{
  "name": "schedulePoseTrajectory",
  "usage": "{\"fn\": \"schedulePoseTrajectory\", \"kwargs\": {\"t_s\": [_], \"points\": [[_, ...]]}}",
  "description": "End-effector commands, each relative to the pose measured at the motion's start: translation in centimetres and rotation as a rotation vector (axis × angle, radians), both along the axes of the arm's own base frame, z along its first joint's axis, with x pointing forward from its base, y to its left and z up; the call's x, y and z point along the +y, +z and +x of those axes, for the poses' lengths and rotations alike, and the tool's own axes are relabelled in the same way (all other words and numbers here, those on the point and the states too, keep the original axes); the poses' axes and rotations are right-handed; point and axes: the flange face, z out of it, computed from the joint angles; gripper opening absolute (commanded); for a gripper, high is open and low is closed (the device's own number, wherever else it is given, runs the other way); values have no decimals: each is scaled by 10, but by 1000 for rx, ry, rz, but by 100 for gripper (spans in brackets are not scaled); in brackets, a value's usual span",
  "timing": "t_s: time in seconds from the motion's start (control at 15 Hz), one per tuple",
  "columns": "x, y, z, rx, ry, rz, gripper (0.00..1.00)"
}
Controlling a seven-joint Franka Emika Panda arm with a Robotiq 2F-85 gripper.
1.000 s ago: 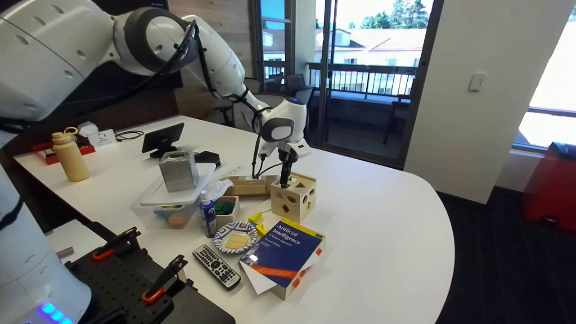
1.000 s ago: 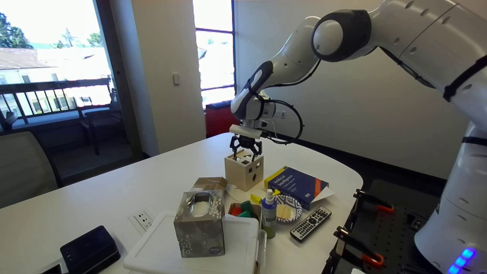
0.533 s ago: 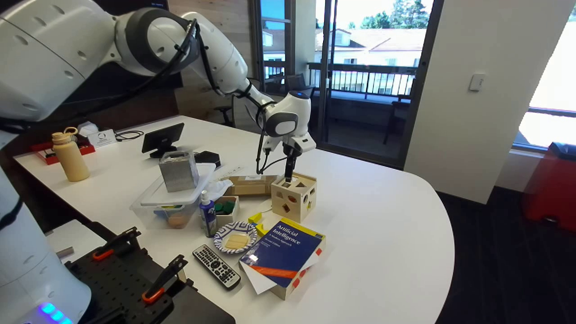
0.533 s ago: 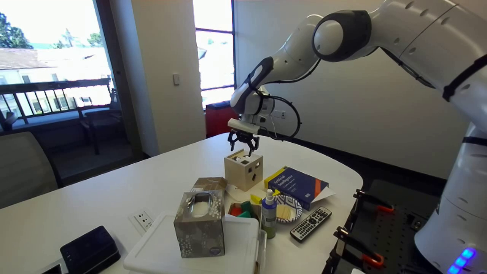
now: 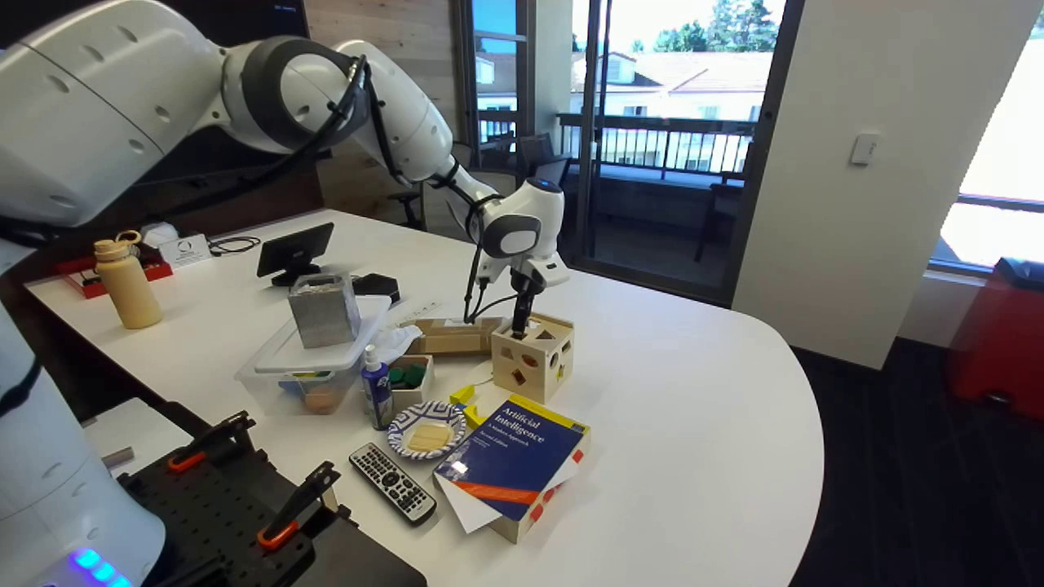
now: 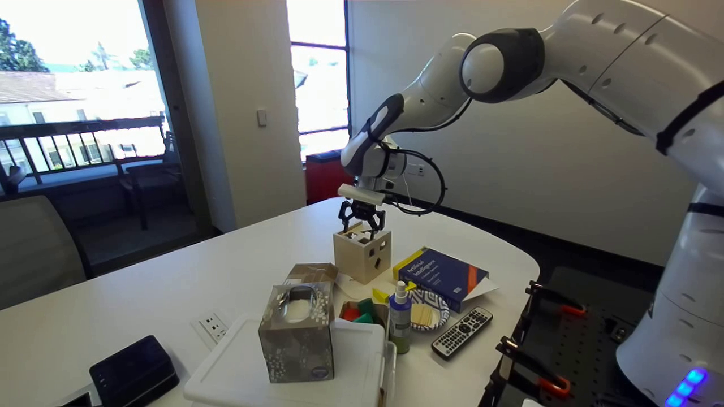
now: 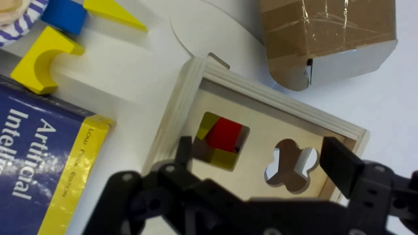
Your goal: Move an object from one position to another
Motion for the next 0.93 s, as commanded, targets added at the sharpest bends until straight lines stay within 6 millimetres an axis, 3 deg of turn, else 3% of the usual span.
{"fn": "schedulePoseTrajectory", "kwargs": {"t_s": [0.0, 0.87], "points": [[-1, -4, 8, 18, -32, 25, 100], [-21, -9, 4, 84, -122, 33, 100]]}}
